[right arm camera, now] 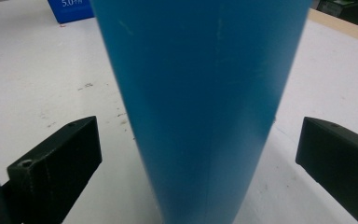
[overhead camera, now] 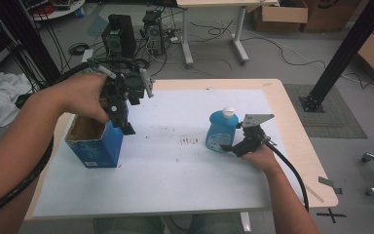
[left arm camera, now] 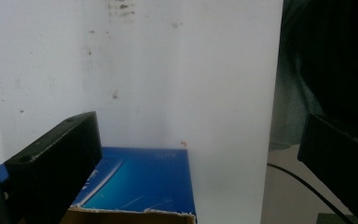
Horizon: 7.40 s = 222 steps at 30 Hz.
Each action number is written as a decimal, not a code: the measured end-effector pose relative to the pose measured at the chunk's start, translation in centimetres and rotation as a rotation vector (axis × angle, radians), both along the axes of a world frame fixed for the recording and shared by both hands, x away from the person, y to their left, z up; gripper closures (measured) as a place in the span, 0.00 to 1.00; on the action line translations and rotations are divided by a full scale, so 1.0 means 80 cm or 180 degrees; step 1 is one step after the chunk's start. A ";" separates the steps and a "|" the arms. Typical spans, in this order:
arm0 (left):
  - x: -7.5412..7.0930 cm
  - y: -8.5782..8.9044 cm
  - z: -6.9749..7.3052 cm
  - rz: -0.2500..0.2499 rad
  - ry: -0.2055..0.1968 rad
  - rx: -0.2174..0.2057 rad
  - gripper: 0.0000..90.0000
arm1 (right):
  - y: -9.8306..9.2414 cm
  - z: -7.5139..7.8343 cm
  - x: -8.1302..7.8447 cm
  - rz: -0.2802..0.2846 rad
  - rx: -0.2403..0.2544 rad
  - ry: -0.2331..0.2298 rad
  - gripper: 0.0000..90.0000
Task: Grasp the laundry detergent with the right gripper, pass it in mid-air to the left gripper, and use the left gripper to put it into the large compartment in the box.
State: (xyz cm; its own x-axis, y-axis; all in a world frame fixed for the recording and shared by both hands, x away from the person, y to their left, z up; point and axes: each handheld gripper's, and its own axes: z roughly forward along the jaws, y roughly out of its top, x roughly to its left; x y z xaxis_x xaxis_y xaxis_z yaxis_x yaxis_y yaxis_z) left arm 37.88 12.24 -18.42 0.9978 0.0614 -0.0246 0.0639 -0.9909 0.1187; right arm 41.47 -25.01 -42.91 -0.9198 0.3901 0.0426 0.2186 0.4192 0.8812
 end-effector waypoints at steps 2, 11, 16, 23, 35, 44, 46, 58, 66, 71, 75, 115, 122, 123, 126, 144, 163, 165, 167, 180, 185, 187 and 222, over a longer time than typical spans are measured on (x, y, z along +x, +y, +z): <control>0.000 0.000 0.000 0.0003 -0.0003 -0.0008 0.00 | 0.003 -0.003 0.001 -0.0008 0.0014 -0.0004 0.00; 0.000 0.002 0.000 0.0018 0.0002 0.0006 0.00 | 0.013 -0.013 0.006 -0.0059 0.0034 -0.0068 0.02; 0.001 0.003 0.000 0.0025 0.0005 0.0011 0.00 | 0.015 -0.017 0.008 -0.0056 0.0049 -0.0096 0.06; 0.001 0.004 -0.002 0.0037 0.0011 0.0002 0.00 | 0.015 -0.018 0.009 -0.0095 0.0084 -0.0138 0.16; 0.001 0.007 -0.003 0.0042 0.0012 0.0006 0.00 | 0.016 -0.016 0.008 0.0014 0.0087 -0.0145 0.30; 0.001 0.005 -0.002 0.0037 0.0008 0.0016 0.00 | 0.018 -0.015 0.007 0.0097 0.0147 -0.0152 0.40; 0.000 0.005 -0.002 0.0035 0.0007 -0.0005 0.00 | 0.018 -0.014 0.007 0.0110 0.0151 -0.0159 0.42; 0.001 0.002 -0.003 0.0026 0.0017 0.0029 0.00 | 0.018 -0.013 0.006 0.0162 0.0166 -0.0157 0.47; 0.003 0.003 -0.002 0.0028 0.0006 0.0012 0.00 | 0.018 -0.007 0.003 0.0199 0.0091 -0.0171 0.48; 0.005 0.003 -0.003 0.0024 0.0007 0.0005 0.00 | 0.012 0.008 -0.002 0.0203 0.0173 -0.0201 0.48; 0.005 0.001 -0.003 -0.0001 0.0003 -0.0002 0.00 | 0.007 0.023 -0.006 0.0205 0.0198 -0.0226 0.48; -0.005 -0.031 0.003 -0.0190 -0.0028 -0.0007 0.00 | 0.092 0.136 -0.060 0.0995 -0.0151 -0.0273 0.48; -0.008 -0.038 0.001 -0.0231 -0.0015 -0.0028 0.00 | 0.131 0.122 -0.060 0.1123 -0.0114 -0.0223 0.48; -0.008 -0.040 0.001 -0.0241 -0.0017 -0.0036 0.00 | 0.134 0.120 -0.060 0.1134 -0.0106 -0.0220 0.48; -0.009 -0.043 0.000 -0.0258 -0.0012 -0.0038 0.00 | 0.149 0.113 -0.060 0.1168 -0.0055 -0.0187 0.48; -0.016 -0.059 -0.008 -0.0323 0.0019 -0.0043 0.00 | 0.198 0.074 -0.050 0.1153 0.0143 -0.0053 0.49; -0.018 -0.088 -0.026 -0.0314 0.0013 0.0081 0.00 | 0.223 0.075 -0.053 0.1188 0.0190 -0.0113 0.49; -0.018 -0.089 -0.028 -0.0309 0.0024 0.0113 0.00 | 0.225 0.076 -0.054 0.1204 0.0195 -0.0122 0.49; -0.017 -0.091 -0.032 -0.0294 0.0016 0.0138 0.00 | 0.227 0.077 -0.056 0.1217 0.0204 -0.0137 0.49; -0.016 -0.096 -0.043 -0.0309 0.0005 0.0274 0.06 | 0.232 0.080 -0.056 0.1268 0.0228 -0.0150 0.49; -0.015 -0.095 -0.044 -0.0310 -0.0023 0.0303 0.14 | 0.232 0.080 -0.056 0.1270 0.0232 -0.0140 0.49; -0.015 -0.095 -0.044 -0.0316 -0.0035 0.0310 0.18 | 0.232 0.080 -0.056 0.1262 0.0215 -0.0109 0.49; -0.014 -0.093 -0.050 -0.0283 -0.0081 0.0358 0.35 | 0.237 0.078 -0.055 0.1302 0.0226 -0.0062 0.49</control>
State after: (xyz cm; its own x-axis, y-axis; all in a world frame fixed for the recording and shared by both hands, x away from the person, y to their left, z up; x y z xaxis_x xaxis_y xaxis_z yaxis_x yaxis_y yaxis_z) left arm 36.73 4.76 -22.39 0.9996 -0.0264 0.0028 -0.0264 -0.9996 0.0069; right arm 37.05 -6.04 -36.69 -0.9992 -0.0111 0.0372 0.0295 0.4062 0.9133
